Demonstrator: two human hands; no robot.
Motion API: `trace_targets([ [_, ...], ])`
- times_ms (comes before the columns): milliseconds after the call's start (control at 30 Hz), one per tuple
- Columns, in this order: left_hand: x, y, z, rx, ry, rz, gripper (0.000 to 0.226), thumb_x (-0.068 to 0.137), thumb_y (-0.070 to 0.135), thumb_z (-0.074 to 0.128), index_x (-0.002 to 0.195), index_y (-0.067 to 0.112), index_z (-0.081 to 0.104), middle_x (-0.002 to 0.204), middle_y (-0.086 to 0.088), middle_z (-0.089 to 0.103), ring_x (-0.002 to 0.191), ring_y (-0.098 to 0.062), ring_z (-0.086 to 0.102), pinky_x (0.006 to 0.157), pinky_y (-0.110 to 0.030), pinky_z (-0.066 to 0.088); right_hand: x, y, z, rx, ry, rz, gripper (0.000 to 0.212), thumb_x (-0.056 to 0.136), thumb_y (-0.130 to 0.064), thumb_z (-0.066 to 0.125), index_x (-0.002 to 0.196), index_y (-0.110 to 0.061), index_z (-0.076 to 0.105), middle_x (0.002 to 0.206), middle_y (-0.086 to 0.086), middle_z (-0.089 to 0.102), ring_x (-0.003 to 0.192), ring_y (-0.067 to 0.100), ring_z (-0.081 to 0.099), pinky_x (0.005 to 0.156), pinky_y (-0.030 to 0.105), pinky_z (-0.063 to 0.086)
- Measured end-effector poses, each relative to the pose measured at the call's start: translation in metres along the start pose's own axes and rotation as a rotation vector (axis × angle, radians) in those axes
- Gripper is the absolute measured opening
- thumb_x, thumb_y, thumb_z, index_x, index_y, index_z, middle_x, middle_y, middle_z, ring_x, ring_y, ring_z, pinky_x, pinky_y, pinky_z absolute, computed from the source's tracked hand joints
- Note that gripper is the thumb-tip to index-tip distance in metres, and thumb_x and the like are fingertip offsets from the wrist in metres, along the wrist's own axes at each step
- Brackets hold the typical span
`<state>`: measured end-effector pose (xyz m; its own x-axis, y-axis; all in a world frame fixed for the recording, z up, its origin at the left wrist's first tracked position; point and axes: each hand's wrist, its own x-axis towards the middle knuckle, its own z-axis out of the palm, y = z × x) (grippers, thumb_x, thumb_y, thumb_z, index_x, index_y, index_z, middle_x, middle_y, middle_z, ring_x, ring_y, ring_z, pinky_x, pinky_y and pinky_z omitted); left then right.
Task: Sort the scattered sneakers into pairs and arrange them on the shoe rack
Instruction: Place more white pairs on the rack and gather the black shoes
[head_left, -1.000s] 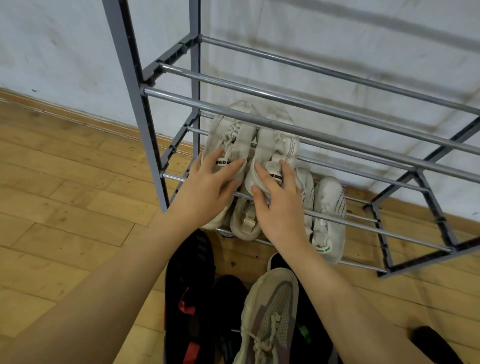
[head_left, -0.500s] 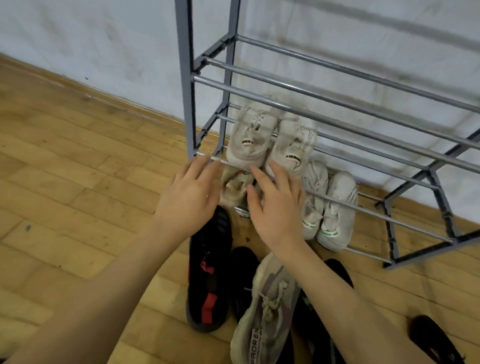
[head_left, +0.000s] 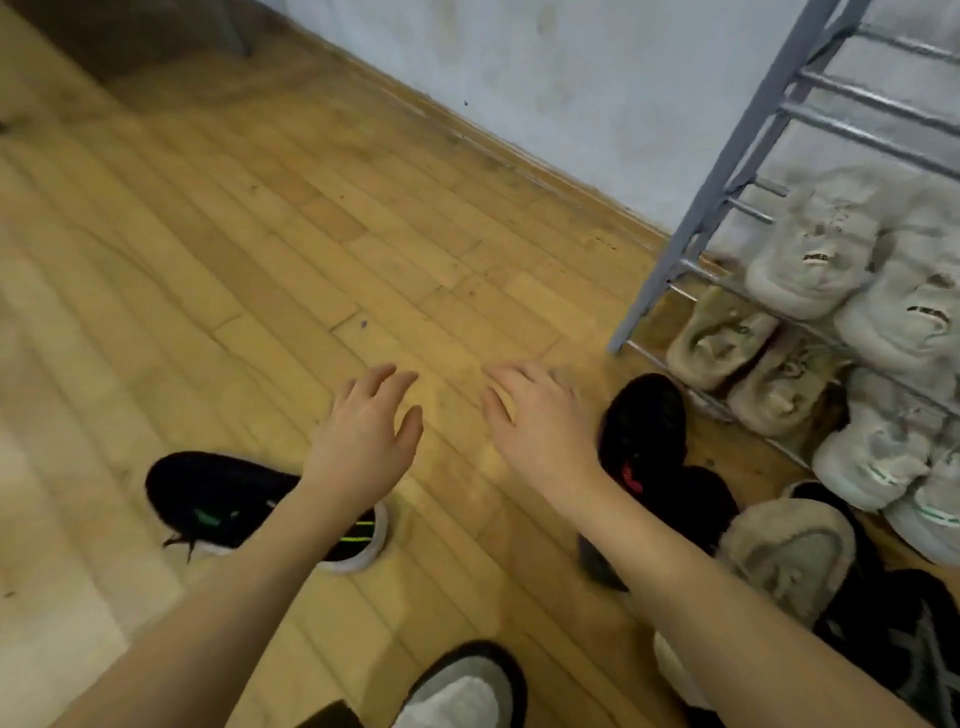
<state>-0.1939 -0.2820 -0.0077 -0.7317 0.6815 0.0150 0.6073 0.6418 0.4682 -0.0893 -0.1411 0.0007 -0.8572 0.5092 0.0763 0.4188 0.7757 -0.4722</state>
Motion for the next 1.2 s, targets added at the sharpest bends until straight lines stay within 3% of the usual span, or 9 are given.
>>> trace_targets([
  [167, -0.038, -0.079, -0.001, 0.058, 0.016, -0.283, 0.045, 0.093, 0.029, 0.049, 0.136, 0.016, 0.044, 0.145, -0.012, 0.037, 0.13, -0.035, 0.034, 0.104, -0.049, 0.031, 0.018, -0.051, 0.073, 0.025, -0.224, -0.127, 0.039, 0.098, -0.035, 0.038, 0.135, -0.026, 0.047, 0.133, -0.002, 0.052, 0.118, 0.027, 0.046, 0.098, 0.04, 0.033],
  [367, -0.084, -0.133, 0.023, 0.039, -0.037, -0.76, 0.066, 0.092, 0.052, 0.037, 0.146, 0.037, 0.003, 0.156, -0.01, 0.001, 0.139, -0.037, 0.006, 0.111, -0.052, 0.013, 0.016, -0.087, 0.138, -0.033, -0.498, -0.266, 0.046, 0.1, -0.044, 0.026, 0.146, -0.036, 0.023, 0.154, -0.004, 0.025, 0.136, 0.024, 0.023, 0.106, 0.04, 0.015],
  [533, -0.097, -0.158, 0.04, 0.088, -0.106, -0.915, 0.073, 0.088, 0.063, 0.029, 0.144, 0.04, -0.011, 0.154, -0.017, -0.005, 0.139, -0.039, 0.007, 0.109, -0.055, 0.01, 0.011, -0.089, 0.174, -0.139, -0.682, -0.3, 0.05, 0.1, -0.048, 0.017, 0.148, -0.038, 0.01, 0.158, -0.005, 0.01, 0.143, 0.02, 0.01, 0.111, 0.045, 0.008],
  [733, -0.099, -0.168, 0.044, -0.088, 0.013, -0.771, 0.059, 0.095, 0.049, 0.032, 0.146, 0.039, 0.005, 0.155, -0.008, 0.01, 0.139, -0.028, 0.018, 0.112, -0.049, 0.01, 0.0, -0.083, 0.184, 0.042, -0.663, -0.344, 0.052, 0.098, -0.051, 0.015, 0.148, -0.037, 0.012, 0.143, -0.007, 0.041, 0.13, 0.018, 0.035, 0.105, 0.039, 0.012],
  [867, -0.077, -0.161, 0.046, -0.35, 0.063, -0.569, 0.059, 0.096, 0.036, 0.041, 0.145, 0.038, 0.009, 0.156, 0.002, 0.007, 0.121, -0.004, 0.037, 0.109, -0.046, 0.033, -0.015, -0.077, 0.176, 0.066, -0.548, -0.32, 0.06, 0.092, -0.056, 0.005, 0.149, -0.035, 0.008, 0.133, 0.0, 0.046, 0.117, 0.015, 0.044, 0.106, 0.037, 0.015],
  [933, -0.062, -0.157, 0.045, -0.425, 0.038, -0.45, 0.058, 0.097, 0.029, 0.042, 0.145, 0.037, 0.012, 0.155, 0.005, 0.013, 0.121, -0.004, 0.041, 0.103, -0.036, 0.042, -0.021, -0.068, 0.173, 0.054, -0.487, -0.226, 0.063, 0.091, -0.055, 0.002, 0.149, -0.033, 0.01, 0.14, 0.002, 0.04, 0.122, 0.017, 0.042, 0.104, 0.037, 0.017],
  [1033, -0.038, -0.145, 0.045, -0.459, -0.076, -0.282, 0.057, 0.098, 0.02, 0.041, 0.147, 0.029, 0.013, 0.151, 0.004, 0.024, 0.115, -0.001, 0.045, 0.091, -0.008, 0.041, -0.014, -0.048, 0.163, 0.036, -0.408, -0.094, 0.063, 0.091, -0.055, 0.005, 0.149, -0.031, 0.014, 0.147, 0.005, 0.032, 0.129, 0.023, 0.037, 0.106, 0.045, 0.022],
  [1100, -0.023, -0.134, 0.048, -0.395, -0.107, -0.23, 0.057, 0.099, 0.023, 0.04, 0.147, 0.029, 0.01, 0.152, 0.0, 0.024, 0.124, -0.008, 0.042, 0.104, -0.024, 0.038, -0.006, -0.033, 0.159, 0.001, -0.409, -0.047, 0.059, 0.095, -0.055, 0.012, 0.149, -0.033, 0.012, 0.152, 0.006, 0.025, 0.134, 0.027, 0.03, 0.108, 0.049, 0.02],
  [1200, -0.01, -0.124, 0.062, 0.028, -0.115, -0.346, 0.055, 0.099, 0.038, 0.026, 0.148, 0.027, 0.004, 0.154, -0.007, 0.018, 0.139, -0.027, 0.022, 0.114, -0.047, 0.016, 0.003, -0.018, 0.156, -0.062, -0.43, -0.042, 0.064, 0.088, -0.062, 0.004, 0.148, -0.039, 0.004, 0.156, 0.004, 0.018, 0.141, 0.024, 0.015, 0.112, 0.048, 0.009],
])
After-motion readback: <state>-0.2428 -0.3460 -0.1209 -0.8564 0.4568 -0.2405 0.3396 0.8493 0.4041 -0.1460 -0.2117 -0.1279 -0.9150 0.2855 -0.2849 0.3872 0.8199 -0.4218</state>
